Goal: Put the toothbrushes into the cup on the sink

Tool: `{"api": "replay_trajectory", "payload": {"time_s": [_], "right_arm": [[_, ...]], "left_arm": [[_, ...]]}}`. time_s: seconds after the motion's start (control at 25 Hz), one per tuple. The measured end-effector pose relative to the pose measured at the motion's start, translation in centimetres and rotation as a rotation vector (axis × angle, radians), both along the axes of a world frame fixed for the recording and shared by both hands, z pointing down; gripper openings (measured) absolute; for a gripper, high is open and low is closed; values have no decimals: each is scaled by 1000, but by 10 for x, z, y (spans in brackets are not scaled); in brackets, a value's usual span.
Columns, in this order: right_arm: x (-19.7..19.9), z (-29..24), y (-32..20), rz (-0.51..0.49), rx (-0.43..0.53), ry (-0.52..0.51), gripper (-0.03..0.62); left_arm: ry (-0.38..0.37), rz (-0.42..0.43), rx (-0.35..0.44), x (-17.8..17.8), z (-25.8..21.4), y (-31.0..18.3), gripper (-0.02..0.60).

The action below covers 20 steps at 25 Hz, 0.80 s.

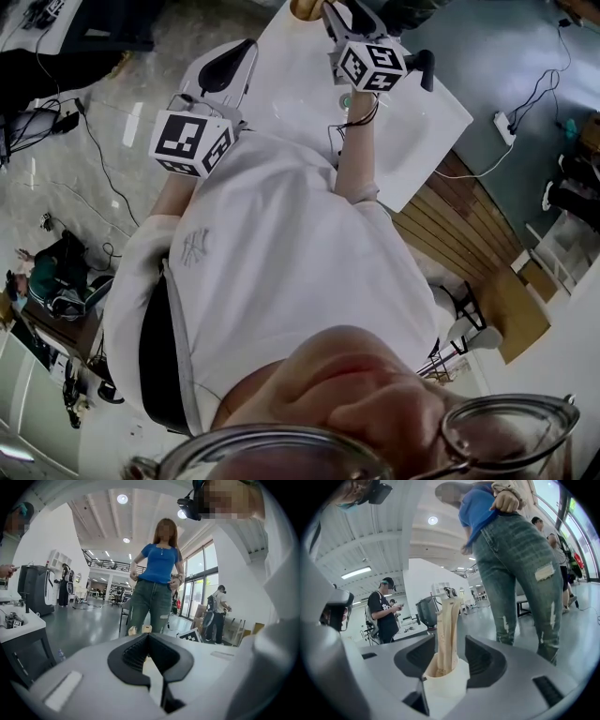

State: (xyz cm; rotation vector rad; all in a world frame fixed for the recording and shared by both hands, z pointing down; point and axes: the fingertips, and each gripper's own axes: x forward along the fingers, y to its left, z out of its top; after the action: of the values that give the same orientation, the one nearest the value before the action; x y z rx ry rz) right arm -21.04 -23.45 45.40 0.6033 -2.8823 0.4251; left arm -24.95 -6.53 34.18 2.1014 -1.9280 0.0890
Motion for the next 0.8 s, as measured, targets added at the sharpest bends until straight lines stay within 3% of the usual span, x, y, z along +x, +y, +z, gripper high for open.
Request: {"api": "replay_trajectory", "payload": {"time_s": [0.12, 0.24, 0.44, 0.8], "right_arm": [[13, -2, -1, 26, 0, 26, 199], [28, -7, -2, 72, 21, 56, 107], [44, -23, 2, 128, 47, 60, 52], [88, -60, 22, 195, 82, 22, 11]], "left_arm": [[4, 22, 11, 7, -1, -1, 8], [7, 48, 20, 13, -3, -1, 8], [21, 94, 37, 20, -6, -1, 8], [35, 174, 71, 45, -14, -1, 8]]}}
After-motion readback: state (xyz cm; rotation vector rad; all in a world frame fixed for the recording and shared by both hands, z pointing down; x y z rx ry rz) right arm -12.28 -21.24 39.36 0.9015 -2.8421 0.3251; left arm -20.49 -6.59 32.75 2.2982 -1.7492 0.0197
